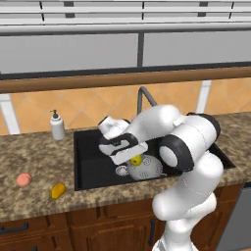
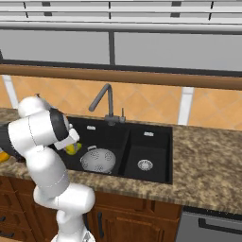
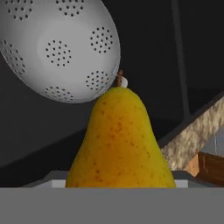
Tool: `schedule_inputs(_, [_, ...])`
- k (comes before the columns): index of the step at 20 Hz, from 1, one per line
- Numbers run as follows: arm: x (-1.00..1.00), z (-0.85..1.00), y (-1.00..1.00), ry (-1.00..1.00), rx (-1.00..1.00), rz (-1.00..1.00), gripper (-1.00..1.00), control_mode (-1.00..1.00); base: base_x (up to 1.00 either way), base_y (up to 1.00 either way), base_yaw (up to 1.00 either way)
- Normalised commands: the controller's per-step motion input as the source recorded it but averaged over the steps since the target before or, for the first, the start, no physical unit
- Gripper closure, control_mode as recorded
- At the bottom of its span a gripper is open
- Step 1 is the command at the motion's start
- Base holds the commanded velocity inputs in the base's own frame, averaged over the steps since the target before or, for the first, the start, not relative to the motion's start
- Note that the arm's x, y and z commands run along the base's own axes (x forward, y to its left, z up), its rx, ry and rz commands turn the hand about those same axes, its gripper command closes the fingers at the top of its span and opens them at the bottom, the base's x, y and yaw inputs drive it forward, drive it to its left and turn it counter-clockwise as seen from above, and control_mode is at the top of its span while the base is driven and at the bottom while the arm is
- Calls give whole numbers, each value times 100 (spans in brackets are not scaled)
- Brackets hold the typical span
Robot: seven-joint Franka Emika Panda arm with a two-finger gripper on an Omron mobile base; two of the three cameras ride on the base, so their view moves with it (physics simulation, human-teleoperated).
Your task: Put the colander in the sink, put the mango, peach, pear in the colander, and turn on the sink faucet and pour water over the colander.
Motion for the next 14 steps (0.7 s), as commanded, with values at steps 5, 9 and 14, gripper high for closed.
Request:
schedule_inputs(5, [26, -44, -37, -13, -8, 2, 100, -100, 0, 0, 0])
schedule_inputs(9, [59, -14, -52, 0, 0, 7, 100, -100, 0, 0, 0])
schedule_inputs(14, [48, -45, -12, -5, -2, 6, 100, -100, 0, 0, 0])
